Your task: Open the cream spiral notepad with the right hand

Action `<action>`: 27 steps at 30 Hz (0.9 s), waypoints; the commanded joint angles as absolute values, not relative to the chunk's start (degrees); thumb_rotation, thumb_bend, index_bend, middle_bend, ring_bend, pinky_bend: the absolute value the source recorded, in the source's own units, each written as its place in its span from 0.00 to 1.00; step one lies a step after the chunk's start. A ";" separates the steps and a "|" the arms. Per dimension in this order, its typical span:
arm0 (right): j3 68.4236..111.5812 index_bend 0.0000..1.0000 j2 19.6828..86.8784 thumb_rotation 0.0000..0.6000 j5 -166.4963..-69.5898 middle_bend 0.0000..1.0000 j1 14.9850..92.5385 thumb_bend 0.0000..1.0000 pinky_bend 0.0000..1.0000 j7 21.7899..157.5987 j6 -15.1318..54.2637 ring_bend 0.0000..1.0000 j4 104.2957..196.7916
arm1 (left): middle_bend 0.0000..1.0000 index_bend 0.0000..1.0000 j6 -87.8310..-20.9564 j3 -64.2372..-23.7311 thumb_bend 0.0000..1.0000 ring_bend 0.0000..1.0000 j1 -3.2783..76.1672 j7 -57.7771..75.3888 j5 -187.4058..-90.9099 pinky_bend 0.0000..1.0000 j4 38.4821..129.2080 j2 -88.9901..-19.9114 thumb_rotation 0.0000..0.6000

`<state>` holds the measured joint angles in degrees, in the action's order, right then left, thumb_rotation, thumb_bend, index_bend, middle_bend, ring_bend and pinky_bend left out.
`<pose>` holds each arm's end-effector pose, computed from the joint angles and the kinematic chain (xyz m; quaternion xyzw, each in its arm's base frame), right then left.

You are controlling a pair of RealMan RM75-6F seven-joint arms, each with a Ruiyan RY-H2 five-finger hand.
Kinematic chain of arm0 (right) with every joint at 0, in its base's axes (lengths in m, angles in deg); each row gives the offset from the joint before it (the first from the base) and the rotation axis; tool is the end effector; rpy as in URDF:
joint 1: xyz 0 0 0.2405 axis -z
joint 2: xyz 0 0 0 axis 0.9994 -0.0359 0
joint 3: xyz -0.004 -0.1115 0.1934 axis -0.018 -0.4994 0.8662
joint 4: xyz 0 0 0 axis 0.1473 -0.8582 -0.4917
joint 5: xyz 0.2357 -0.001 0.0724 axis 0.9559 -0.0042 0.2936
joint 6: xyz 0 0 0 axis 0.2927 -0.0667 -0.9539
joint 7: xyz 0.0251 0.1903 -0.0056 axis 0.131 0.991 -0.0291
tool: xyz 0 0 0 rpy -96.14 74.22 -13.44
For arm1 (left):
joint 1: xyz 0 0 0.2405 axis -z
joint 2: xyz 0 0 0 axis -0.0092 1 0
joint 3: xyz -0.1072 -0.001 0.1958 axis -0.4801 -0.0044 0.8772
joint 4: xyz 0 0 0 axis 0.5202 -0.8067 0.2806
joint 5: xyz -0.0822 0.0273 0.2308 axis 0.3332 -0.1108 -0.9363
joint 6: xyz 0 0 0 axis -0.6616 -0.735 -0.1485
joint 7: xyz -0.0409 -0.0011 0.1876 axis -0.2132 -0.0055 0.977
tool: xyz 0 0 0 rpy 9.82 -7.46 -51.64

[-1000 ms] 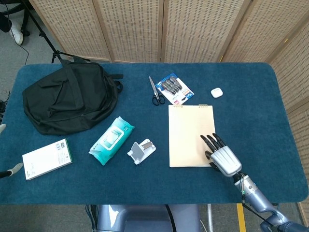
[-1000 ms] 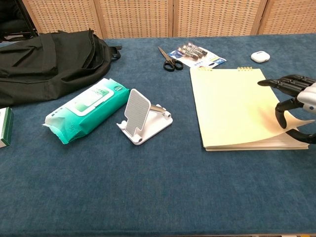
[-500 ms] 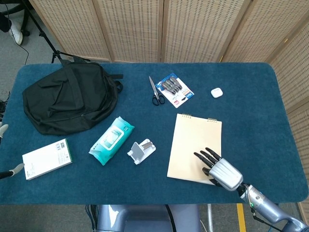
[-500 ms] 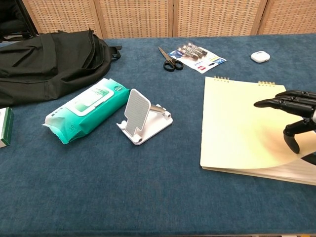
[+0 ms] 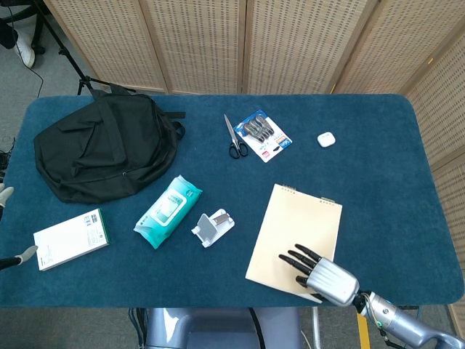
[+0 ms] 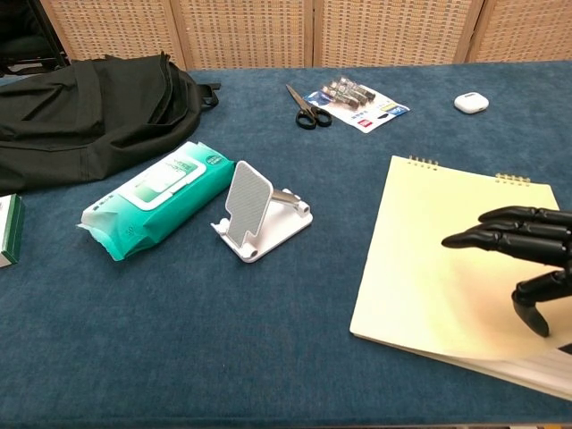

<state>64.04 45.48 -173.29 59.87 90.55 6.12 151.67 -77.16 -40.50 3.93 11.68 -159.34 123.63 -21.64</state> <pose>-0.2171 -0.2039 -0.0307 0.8824 -0.1863 0.3659 0.2297 -0.2523 0.2248 0.1594 -0.5521 -0.4075 -0.4031 0.6056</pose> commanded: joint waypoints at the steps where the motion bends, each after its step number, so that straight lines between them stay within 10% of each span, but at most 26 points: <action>1: 63.29 0.72 45.21 1.00 -174.69 0.01 59.41 0.62 0.00 89.82 6.14 0.00 152.40 | 0.00 0.00 -77.14 -40.48 0.00 0.00 3.94 11.77 -159.35 0.00 123.65 -21.68 1.00; 27: 63.01 0.72 44.21 1.00 -177.94 0.02 56.14 0.62 0.00 87.47 8.68 0.00 159.67 | 0.00 0.00 -76.77 -40.64 0.00 0.00 4.19 12.42 -158.49 0.00 124.00 -21.78 1.00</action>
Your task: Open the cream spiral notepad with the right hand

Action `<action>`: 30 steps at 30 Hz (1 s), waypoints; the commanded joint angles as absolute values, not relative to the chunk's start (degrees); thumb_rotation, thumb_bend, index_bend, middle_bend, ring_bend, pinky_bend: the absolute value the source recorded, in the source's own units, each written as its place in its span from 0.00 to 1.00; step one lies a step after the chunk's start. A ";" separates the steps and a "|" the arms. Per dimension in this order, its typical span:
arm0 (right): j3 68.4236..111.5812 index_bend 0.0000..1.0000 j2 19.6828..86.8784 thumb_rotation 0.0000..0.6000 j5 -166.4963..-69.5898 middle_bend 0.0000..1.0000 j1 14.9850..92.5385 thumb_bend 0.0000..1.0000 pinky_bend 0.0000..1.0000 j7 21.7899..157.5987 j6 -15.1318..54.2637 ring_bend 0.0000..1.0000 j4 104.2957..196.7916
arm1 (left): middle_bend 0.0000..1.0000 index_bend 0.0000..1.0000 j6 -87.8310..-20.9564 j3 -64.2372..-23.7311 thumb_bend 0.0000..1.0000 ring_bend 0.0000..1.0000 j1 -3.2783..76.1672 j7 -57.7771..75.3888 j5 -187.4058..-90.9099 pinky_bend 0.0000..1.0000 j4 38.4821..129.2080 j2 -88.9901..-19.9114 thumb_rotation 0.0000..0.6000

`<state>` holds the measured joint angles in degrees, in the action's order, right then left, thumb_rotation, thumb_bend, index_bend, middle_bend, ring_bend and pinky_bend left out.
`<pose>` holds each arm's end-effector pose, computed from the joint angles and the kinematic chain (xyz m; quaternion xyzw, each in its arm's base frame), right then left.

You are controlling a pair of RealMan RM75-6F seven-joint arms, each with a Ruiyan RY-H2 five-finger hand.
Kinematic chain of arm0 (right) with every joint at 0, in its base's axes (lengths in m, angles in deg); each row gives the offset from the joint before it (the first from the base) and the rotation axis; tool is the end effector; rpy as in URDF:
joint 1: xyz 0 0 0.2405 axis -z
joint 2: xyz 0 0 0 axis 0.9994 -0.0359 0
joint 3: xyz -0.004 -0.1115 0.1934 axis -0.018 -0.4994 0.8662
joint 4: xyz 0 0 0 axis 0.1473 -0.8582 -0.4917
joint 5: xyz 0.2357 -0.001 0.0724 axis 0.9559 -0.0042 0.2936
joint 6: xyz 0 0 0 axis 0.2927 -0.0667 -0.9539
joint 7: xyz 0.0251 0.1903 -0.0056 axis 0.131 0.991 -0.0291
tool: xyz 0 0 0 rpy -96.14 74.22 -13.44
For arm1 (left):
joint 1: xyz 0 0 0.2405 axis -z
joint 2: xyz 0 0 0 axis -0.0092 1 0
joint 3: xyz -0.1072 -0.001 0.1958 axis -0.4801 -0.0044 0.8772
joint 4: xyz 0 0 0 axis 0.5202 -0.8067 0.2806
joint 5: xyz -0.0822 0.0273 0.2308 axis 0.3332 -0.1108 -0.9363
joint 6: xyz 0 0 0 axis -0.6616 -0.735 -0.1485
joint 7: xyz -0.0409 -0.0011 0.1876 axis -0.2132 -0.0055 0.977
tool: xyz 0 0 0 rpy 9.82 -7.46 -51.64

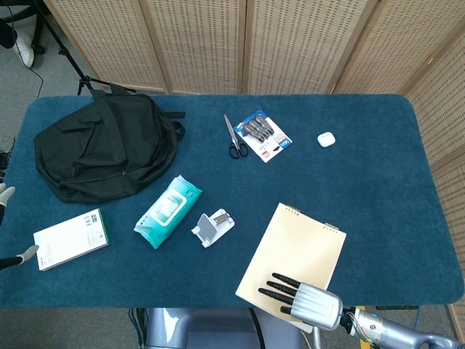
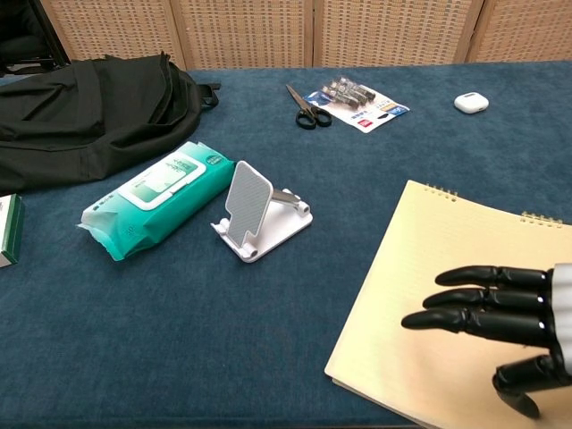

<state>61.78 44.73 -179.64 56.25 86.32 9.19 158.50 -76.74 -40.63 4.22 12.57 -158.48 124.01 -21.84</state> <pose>-0.1815 -0.1706 -0.0469 0.9062 -0.1387 0.3693 0.1523 -0.2521 0.2262 0.1576 -0.5515 -0.4098 -0.3984 0.6076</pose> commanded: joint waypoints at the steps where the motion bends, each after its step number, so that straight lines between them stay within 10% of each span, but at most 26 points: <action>1: 63.64 0.72 43.91 1.00 -176.99 0.02 56.13 0.63 0.00 88.04 8.39 0.00 160.19 | 0.00 0.00 -76.82 -40.63 0.00 0.00 4.14 12.22 -158.53 0.00 123.97 -21.71 1.00; 30: 88.04 0.73 39.45 1.00 -131.98 0.02 55.50 0.71 0.00 99.56 15.42 0.00 172.39 | 0.00 0.00 -76.34 -40.41 0.00 0.00 3.88 7.98 -158.92 0.00 123.45 -19.97 1.00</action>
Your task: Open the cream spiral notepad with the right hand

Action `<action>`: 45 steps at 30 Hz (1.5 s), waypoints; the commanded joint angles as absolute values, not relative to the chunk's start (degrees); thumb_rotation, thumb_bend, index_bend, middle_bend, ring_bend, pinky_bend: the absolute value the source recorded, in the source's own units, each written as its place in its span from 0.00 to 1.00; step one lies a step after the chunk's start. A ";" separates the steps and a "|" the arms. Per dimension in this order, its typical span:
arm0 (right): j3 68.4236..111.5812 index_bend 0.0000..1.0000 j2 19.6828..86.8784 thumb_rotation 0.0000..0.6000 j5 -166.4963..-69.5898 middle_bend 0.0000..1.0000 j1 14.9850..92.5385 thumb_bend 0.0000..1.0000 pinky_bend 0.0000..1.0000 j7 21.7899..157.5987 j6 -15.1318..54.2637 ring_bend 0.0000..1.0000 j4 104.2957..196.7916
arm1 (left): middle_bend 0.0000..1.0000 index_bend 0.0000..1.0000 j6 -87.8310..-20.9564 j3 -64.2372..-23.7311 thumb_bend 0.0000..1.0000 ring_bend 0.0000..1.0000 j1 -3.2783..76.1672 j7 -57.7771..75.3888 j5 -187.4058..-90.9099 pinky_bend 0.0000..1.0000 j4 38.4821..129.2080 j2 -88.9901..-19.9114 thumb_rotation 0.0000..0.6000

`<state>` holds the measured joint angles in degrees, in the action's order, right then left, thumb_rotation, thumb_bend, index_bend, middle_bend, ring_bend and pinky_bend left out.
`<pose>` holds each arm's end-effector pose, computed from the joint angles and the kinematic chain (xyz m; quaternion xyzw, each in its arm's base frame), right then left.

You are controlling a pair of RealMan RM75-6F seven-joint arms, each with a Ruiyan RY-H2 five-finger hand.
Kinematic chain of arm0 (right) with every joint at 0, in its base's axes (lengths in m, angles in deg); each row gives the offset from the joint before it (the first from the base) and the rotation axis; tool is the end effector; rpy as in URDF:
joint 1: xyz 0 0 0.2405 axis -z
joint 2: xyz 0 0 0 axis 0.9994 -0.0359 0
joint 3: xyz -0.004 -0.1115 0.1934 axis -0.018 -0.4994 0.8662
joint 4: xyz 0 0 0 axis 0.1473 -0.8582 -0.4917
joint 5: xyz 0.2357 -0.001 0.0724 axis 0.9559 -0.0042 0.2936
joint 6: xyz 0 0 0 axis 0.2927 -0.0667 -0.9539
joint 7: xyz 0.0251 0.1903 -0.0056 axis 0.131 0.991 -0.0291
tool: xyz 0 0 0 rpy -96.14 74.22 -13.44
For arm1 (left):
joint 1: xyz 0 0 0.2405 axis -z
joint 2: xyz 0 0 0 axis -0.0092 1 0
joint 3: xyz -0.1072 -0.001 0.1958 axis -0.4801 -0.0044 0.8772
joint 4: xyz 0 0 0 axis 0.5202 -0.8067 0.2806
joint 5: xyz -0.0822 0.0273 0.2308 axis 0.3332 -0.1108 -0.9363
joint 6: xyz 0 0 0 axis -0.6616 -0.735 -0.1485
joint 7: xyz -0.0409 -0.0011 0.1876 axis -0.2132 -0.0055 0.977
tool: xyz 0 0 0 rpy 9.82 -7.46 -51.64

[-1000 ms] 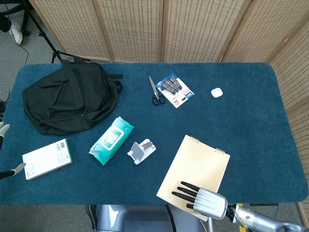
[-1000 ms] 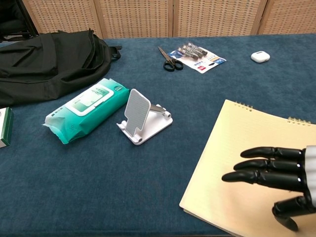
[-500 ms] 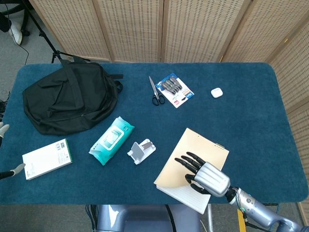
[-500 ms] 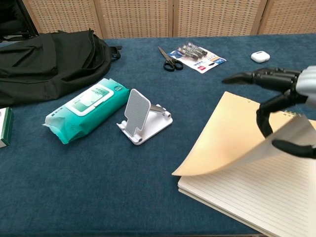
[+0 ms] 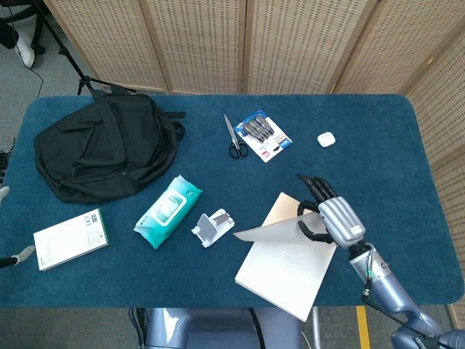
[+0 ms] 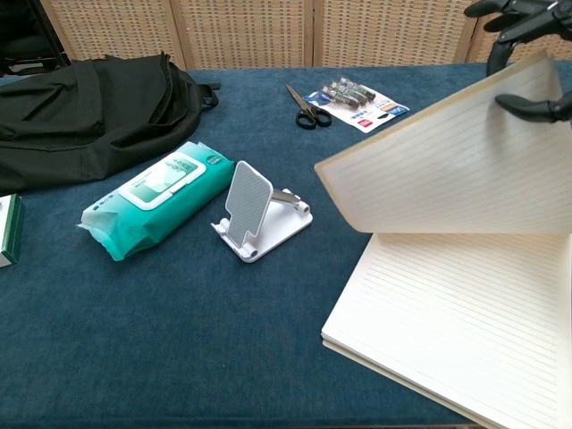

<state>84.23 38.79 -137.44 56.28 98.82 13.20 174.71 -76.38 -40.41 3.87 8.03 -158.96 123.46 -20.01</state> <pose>-0.1447 -0.3277 0.0372 0.6552 -0.4315 0.5068 0.3573 -0.2576 0.2243 0.1650 -0.5453 -0.4215 -0.4082 0.5986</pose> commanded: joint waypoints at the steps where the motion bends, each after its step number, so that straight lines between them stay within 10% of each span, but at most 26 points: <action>1: 88.97 0.73 39.74 1.00 -130.40 0.02 55.26 0.71 0.00 99.89 16.01 0.00 171.56 | 0.00 0.00 -76.31 -40.42 0.00 0.00 3.88 7.95 -158.87 0.00 123.44 -19.94 1.00; 13: 100.97 0.73 43.14 1.00 -110.62 0.02 49.88 0.72 0.00 104.56 26.66 0.00 156.48 | 0.00 0.00 -74.84 -40.84 0.00 0.00 4.81 9.89 -156.95 0.00 123.81 -20.34 1.00; 25: 103.67 0.72 53.00 1.00 -104.64 0.03 43.24 0.72 0.00 100.12 33.28 0.00 131.51 | 0.00 0.00 -73.26 -41.64 0.00 0.00 6.58 14.54 -154.55 0.00 124.23 -22.28 1.00; 27: 103.41 0.62 54.96 1.00 -104.51 0.02 42.46 0.65 0.00 99.51 34.55 0.00 127.57 | 0.00 0.00 -73.01 -41.75 0.00 0.00 6.85 15.40 -153.99 0.00 124.32 -22.64 1.00; 32: 103.16 0.02 59.72 1.00 -103.94 0.00 40.51 0.12 0.00 96.83 37.05 0.00 117.46 | 0.00 0.00 -72.85 -42.15 0.00 0.00 7.23 16.87 -152.37 0.00 124.69 -23.20 1.00; 45: 100.86 0.00 55.35 1.00 -114.16 0.00 44.95 0.05 0.00 102.86 31.65 0.00 122.50 | 0.00 0.00 -72.52 -42.22 0.00 0.00 7.48 16.80 -151.63 0.00 124.83 -23.01 1.00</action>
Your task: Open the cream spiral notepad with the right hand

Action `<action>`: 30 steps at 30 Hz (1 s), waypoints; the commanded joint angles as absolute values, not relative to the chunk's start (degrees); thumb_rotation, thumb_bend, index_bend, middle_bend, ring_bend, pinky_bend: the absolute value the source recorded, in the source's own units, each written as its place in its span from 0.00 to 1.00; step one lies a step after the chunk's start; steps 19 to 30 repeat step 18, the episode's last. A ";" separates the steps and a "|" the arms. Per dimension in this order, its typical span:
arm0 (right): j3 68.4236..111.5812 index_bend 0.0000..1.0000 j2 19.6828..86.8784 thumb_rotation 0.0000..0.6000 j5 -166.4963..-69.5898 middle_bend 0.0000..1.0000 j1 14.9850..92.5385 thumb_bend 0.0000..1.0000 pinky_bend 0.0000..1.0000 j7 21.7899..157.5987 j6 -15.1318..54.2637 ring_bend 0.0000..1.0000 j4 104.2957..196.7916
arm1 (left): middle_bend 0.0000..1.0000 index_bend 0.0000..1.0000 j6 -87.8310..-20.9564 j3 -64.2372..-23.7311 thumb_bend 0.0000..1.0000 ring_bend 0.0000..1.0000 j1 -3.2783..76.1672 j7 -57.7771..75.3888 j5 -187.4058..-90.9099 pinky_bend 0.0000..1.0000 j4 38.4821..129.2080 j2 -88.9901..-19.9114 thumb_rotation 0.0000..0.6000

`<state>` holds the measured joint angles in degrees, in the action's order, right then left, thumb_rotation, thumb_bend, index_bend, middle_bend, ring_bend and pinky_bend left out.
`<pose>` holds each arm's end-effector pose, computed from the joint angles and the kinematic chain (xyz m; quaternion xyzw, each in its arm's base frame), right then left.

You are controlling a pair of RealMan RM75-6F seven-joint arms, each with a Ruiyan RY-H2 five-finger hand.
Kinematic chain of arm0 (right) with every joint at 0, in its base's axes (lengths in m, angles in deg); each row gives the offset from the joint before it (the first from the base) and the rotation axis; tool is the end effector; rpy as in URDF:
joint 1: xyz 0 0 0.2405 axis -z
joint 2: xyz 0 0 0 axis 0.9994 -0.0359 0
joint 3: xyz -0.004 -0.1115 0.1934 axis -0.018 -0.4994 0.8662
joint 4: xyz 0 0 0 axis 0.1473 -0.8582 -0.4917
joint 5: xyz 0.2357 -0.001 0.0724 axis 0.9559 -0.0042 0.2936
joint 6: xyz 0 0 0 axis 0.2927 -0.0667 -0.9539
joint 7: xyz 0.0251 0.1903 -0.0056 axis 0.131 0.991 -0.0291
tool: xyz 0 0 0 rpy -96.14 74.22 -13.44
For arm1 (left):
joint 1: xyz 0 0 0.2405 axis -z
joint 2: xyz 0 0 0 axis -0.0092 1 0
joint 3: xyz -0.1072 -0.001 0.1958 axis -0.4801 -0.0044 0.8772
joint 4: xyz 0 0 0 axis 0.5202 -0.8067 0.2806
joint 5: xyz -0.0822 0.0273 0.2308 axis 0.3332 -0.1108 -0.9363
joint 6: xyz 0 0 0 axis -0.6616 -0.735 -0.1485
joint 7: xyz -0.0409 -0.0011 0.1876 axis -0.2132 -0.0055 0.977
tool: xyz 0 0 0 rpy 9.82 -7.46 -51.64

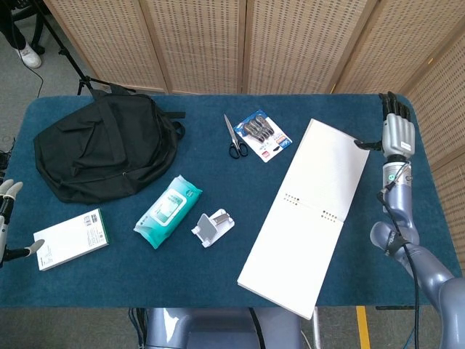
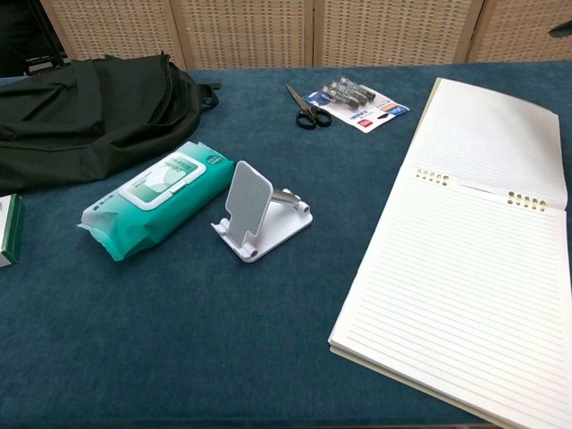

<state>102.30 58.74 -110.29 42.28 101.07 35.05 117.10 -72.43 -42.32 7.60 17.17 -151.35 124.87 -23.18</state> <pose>-0.2651 -0.5272 0.1296 0.4704 -0.4507 0.4612 0.6025 -0.2544 0.2452 0.1462 -0.5509 -0.4273 -0.3682 0.6152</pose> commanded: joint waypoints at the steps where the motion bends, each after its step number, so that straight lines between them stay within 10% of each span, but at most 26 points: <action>1: 99.76 0.00 53.73 1.00 -116.40 0.00 46.32 0.05 0.00 102.74 29.25 0.00 125.06 | 0.00 0.00 -72.65 -42.11 0.00 0.00 7.35 16.43 -151.96 0.00 124.80 -22.89 1.00; 18: 82.76 0.00 37.96 1.00 -142.27 0.00 67.69 0.00 0.00 91.96 -2.89 0.00 155.87 | 0.00 0.00 -80.54 -38.93 0.00 0.00 2.00 12.21 -160.55 0.00 123.49 -23.00 1.00; 30: 82.76 0.00 37.96 1.00 -142.27 0.00 67.69 0.00 0.00 91.96 -2.89 0.00 155.87 | 0.00 0.00 -80.54 -38.93 0.00 0.00 2.00 12.21 -160.55 0.00 123.49 -23.00 1.00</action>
